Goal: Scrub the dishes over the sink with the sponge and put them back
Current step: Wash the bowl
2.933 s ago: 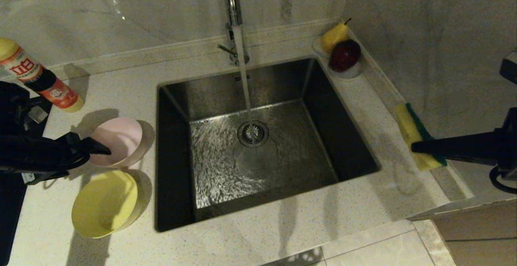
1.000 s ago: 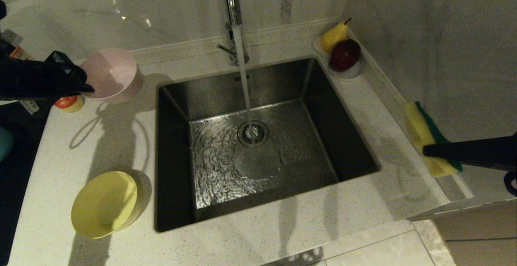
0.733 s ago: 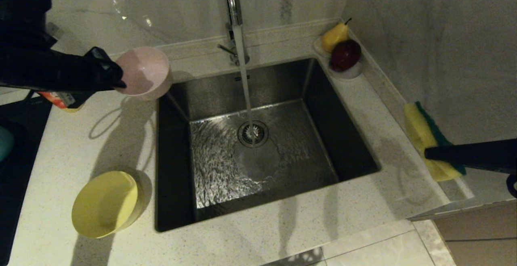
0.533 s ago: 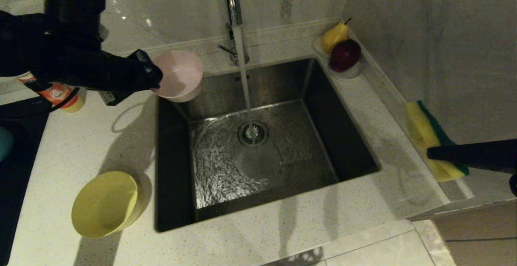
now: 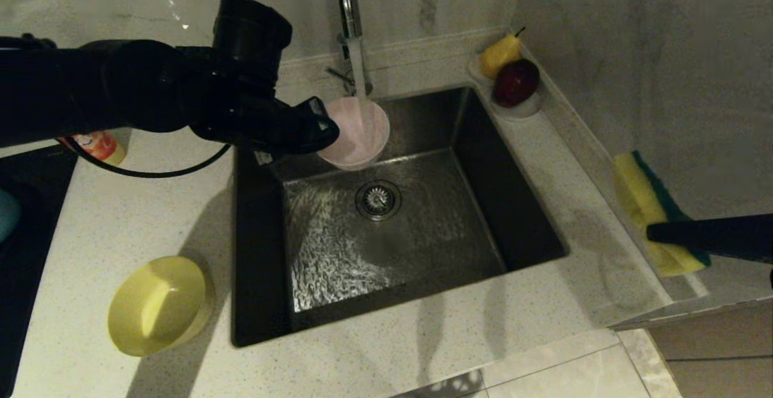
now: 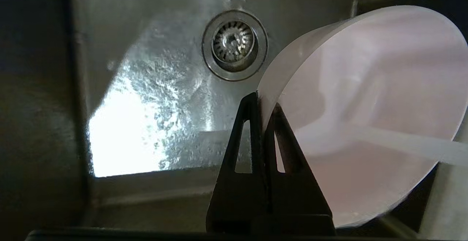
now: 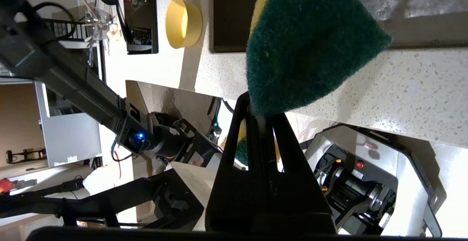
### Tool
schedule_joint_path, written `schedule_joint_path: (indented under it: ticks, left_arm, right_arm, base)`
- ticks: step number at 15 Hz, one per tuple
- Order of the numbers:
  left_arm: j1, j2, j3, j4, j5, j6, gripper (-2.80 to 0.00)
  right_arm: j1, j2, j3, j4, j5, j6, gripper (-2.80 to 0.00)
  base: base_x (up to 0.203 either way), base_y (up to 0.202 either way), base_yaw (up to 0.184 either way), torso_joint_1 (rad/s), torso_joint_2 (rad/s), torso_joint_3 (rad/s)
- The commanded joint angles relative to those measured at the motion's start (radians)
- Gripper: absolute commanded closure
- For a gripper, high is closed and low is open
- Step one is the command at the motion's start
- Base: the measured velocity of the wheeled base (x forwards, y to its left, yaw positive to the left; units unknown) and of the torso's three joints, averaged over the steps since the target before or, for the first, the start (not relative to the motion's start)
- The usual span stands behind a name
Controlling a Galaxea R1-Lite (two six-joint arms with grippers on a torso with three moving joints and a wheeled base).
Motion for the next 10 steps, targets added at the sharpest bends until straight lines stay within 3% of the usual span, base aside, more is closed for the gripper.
schedule_joint_path:
  ticks: [1, 10]
  left_arm:
    - [-0.034, 0.062, -0.033, 0.001, 0.016, -0.008, 0.00]
    - [-0.041, 0.023, -0.016, 0.015, 0.019, -0.036, 0.00]
  right_arm:
    - [0.000, -0.003, 0.001, 0.001, 0.004, 0.003, 0.00]
    - [0.002, -0.016, -0.001, 0.004, 0.004, 0.003, 0.00]
  base:
    - [0.000, 0.000, 0.000, 0.000, 0.00, 0.000]
    - [0.000, 0.000, 0.000, 0.000, 0.00, 0.000]
